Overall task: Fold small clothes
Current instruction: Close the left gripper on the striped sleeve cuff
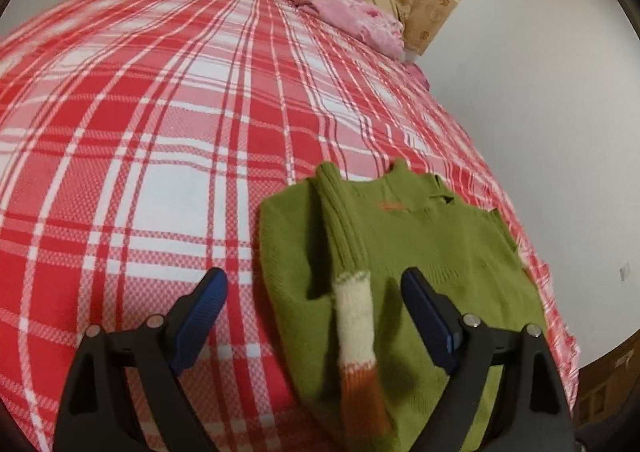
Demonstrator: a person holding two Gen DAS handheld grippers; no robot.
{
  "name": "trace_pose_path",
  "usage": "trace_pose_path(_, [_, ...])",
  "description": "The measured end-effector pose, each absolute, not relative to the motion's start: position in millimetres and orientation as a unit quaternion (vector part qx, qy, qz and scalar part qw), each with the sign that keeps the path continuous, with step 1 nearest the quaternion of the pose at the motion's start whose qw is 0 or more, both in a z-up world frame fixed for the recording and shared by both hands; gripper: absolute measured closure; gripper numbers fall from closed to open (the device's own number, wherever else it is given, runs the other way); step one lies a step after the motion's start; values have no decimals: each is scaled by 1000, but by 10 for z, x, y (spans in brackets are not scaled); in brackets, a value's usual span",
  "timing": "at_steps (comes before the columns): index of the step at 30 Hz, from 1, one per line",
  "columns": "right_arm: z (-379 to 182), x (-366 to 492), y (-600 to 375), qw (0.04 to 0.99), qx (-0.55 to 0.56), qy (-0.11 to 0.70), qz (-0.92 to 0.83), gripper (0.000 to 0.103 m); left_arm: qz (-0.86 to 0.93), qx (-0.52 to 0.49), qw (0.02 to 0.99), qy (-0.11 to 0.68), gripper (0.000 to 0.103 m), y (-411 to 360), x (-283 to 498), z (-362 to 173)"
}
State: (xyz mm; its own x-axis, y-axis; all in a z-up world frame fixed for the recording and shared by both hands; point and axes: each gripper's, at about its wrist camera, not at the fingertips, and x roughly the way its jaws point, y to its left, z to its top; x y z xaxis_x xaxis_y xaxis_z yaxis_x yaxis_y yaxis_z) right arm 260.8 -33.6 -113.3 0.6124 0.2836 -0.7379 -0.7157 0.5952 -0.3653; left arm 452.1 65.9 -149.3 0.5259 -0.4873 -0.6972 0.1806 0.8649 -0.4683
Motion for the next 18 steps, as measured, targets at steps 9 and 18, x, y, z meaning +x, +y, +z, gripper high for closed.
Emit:
trace_pose_path(9, [-924, 2657, -524, 846, -299, 316, 309, 90, -229, -204, 839, 449, 84, 614, 4533, -1451])
trace_pose_path(18, [-462, 2779, -1133, 876, -233, 306, 290, 95, -241, -249, 846, 404, 85, 425, 4545, -1037])
